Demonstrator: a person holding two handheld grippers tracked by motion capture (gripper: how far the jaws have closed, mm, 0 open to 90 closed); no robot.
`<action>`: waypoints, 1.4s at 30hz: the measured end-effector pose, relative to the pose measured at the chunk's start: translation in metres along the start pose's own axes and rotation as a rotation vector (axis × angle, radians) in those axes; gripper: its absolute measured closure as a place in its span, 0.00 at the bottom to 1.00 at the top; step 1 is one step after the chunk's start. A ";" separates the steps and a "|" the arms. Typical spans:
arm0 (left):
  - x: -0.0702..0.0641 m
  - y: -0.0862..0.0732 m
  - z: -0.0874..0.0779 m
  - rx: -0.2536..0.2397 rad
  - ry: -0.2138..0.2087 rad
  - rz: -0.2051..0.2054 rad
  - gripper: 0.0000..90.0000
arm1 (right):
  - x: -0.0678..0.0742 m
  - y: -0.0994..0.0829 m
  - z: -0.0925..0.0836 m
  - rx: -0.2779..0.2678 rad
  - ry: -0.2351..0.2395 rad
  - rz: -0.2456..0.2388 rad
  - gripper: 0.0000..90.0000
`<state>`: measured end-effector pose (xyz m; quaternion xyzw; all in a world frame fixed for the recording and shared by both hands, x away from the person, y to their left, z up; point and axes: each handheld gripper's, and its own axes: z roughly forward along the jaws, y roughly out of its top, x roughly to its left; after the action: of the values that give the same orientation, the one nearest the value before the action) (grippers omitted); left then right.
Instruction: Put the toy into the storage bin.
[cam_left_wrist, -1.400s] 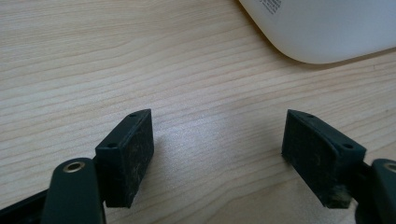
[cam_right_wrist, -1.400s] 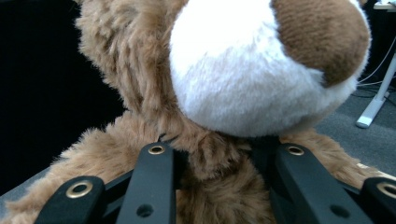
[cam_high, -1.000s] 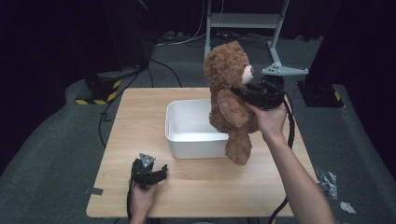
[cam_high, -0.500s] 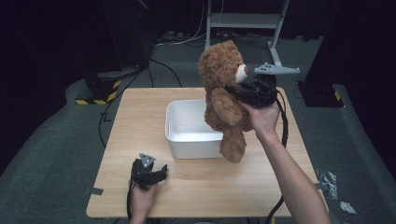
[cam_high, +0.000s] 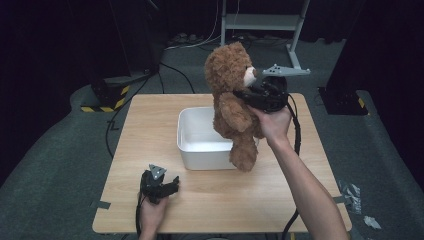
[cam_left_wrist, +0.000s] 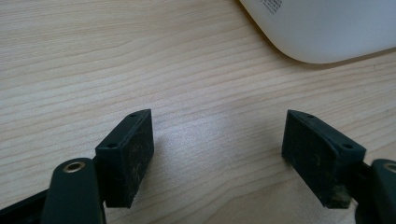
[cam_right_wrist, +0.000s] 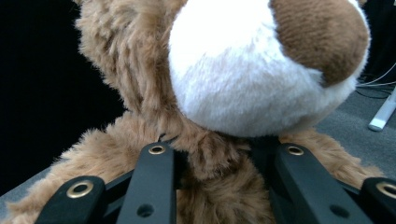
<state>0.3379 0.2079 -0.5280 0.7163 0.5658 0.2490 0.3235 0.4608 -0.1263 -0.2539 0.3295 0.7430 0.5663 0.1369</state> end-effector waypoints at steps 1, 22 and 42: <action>0.000 0.000 0.000 0.000 0.000 0.000 0.28 | 0.000 0.000 0.000 0.000 0.000 0.000 0.77; 0.000 0.000 0.000 0.005 0.000 0.007 0.28 | 0.010 0.007 0.012 -0.005 0.013 -0.003 0.77; 0.000 0.000 0.000 0.002 -0.002 0.003 0.28 | 0.009 -0.002 0.039 0.017 0.024 0.024 0.77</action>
<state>0.3379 0.2082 -0.5279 0.7176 0.5647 0.2485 0.3231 0.4759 -0.0914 -0.2670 0.3329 0.7452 0.5656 0.1184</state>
